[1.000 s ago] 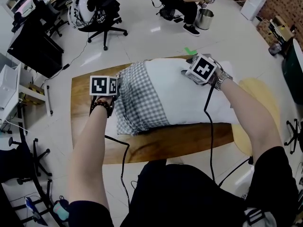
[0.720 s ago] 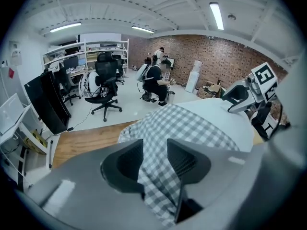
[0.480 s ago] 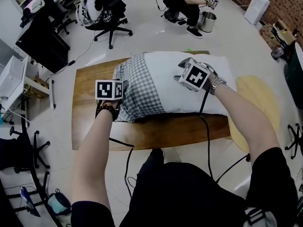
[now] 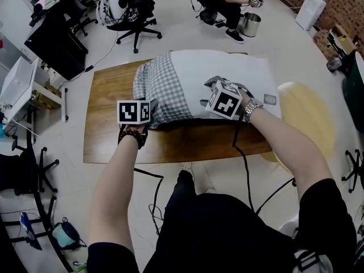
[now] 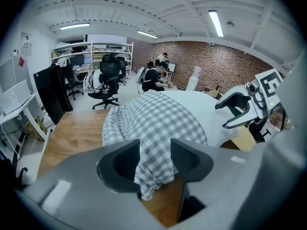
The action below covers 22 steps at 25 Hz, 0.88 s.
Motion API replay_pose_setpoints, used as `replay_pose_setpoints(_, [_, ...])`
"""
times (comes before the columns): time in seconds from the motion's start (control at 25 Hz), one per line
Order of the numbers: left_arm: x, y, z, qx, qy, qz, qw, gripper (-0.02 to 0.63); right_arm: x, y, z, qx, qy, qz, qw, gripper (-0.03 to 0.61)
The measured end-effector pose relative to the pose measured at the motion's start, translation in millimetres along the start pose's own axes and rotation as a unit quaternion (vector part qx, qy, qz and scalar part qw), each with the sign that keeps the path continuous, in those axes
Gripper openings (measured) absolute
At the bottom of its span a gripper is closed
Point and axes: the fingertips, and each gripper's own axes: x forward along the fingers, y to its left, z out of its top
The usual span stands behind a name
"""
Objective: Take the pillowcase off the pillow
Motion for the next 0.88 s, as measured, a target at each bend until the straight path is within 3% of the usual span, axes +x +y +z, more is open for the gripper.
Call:
replay_pose_setpoints(0.28, [-4,-33,-33,0.002,-0.006,-0.003,1.0,0.257,4,37,-7,-0.036,-0.006,-0.016,0.999,0.264])
replay_pose_setpoints(0.52, [7,-48,-56,0.023,-0.019,0.005,0.9995,0.299,20,51,-13,-0.086,-0.001,-0.057,0.995,0.279])
replay_pose_setpoints(0.88, [42,-17,-92,0.028,-0.003,0.053,0.9982,0.304,68,37,-21,-0.172,0.036,-0.134,0.975,0.296])
